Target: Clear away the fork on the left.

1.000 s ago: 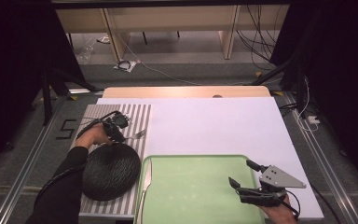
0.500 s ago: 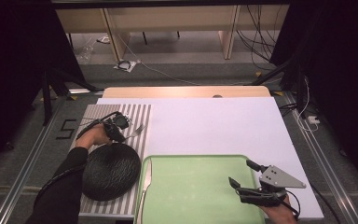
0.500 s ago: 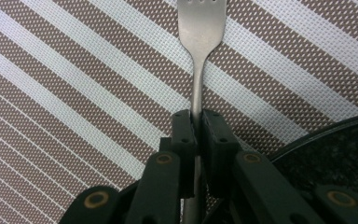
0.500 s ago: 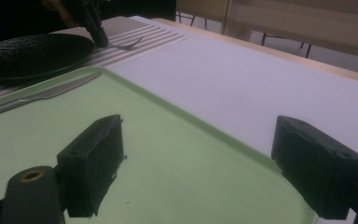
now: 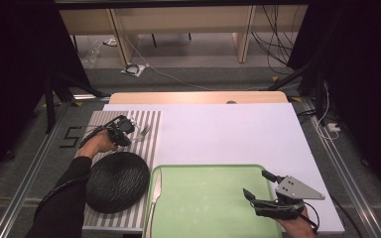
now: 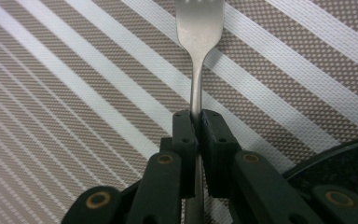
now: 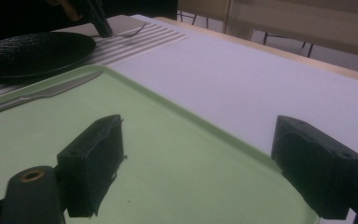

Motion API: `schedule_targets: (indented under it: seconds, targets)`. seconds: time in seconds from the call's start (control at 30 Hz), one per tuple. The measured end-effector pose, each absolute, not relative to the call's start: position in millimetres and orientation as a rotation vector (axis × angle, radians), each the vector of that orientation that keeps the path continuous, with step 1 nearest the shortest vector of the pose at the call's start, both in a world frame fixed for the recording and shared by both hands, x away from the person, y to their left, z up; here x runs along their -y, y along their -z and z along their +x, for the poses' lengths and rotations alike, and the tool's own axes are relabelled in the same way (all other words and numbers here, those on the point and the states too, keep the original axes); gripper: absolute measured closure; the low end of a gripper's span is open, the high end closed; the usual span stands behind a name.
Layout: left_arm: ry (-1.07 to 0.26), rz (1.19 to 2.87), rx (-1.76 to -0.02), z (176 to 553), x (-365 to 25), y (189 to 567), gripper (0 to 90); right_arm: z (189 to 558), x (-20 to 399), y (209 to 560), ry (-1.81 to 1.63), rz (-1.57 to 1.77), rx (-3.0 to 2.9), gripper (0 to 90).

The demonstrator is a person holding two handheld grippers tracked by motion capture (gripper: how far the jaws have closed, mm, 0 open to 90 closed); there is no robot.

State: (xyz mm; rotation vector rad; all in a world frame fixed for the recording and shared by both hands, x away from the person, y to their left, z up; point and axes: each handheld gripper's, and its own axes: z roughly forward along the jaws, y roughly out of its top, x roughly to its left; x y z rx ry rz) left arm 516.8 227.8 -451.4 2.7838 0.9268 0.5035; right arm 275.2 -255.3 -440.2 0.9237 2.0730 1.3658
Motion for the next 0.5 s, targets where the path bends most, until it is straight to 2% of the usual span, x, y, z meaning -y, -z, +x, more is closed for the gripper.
schedule_targets:
  seconds: [0.2,0.5]
  targets:
    - [-0.606,2.753,-0.934,519.9,-233.9,439.2,84.3,275.1,255.1,440.1,-1.365,0.923,-2.073,17.7]
    - [-0.635,2.734,-0.933,516.0,-238.5,418.6,84.3,275.3,255.2,440.2,-1.364,0.928,-2.072,17.7]
